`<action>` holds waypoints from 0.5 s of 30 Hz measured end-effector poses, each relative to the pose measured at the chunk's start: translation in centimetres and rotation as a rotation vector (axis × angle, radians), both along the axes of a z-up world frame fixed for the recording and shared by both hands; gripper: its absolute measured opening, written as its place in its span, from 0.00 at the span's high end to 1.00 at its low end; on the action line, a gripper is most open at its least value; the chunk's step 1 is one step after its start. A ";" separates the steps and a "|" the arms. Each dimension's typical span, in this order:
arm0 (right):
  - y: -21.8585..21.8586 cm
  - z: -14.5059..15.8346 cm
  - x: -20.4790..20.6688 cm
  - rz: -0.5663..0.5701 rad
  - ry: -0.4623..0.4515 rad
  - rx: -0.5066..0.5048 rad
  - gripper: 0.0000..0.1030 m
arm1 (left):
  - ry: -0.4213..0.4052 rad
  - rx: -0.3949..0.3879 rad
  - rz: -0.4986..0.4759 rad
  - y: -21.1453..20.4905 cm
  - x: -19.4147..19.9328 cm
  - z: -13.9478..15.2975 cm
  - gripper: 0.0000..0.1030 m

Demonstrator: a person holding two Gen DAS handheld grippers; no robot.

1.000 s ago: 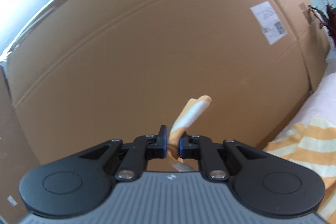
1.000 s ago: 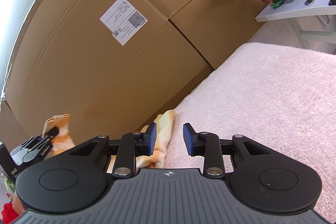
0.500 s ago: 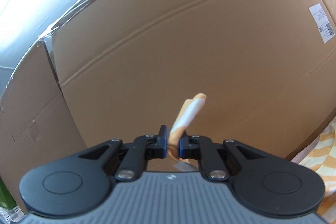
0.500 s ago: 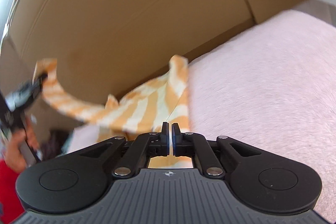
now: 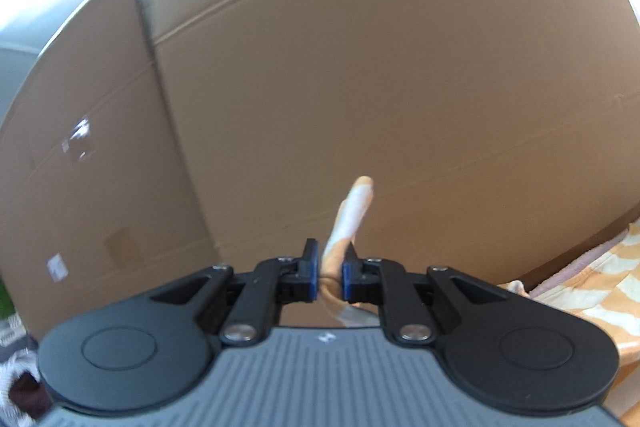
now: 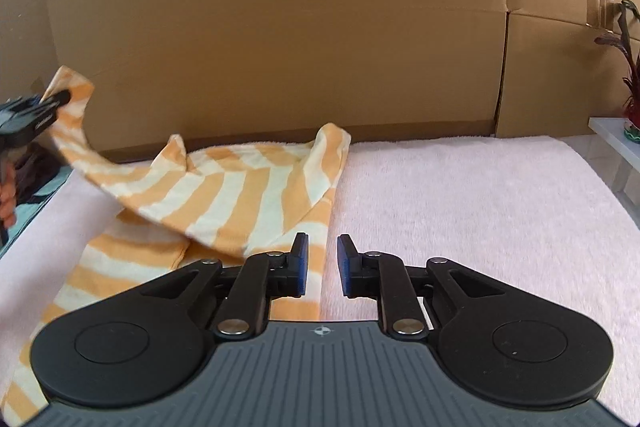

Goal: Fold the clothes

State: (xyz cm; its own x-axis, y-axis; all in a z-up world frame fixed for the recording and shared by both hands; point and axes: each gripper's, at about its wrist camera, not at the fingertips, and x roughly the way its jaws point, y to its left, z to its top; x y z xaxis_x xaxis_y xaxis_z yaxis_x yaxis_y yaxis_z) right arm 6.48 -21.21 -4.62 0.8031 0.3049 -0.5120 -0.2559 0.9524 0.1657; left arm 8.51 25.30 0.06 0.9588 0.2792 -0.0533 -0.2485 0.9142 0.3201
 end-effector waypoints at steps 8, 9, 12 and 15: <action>3.5 -0.4 8.4 0.020 0.099 0.074 0.83 | -0.020 -0.097 0.046 1.1 -2.3 -3.5 0.87; 4.2 -0.6 9.3 0.013 0.105 0.067 0.82 | -0.004 -0.108 0.032 1.1 -2.2 -3.6 0.86; 5.6 -1.3 11.3 -0.012 0.128 0.027 0.78 | 0.040 -0.121 0.008 1.3 -1.8 -4.1 0.86; 6.4 -1.6 12.4 -0.033 0.133 -0.010 0.90 | 0.105 -0.157 -0.009 2.1 -1.2 -4.5 0.86</action>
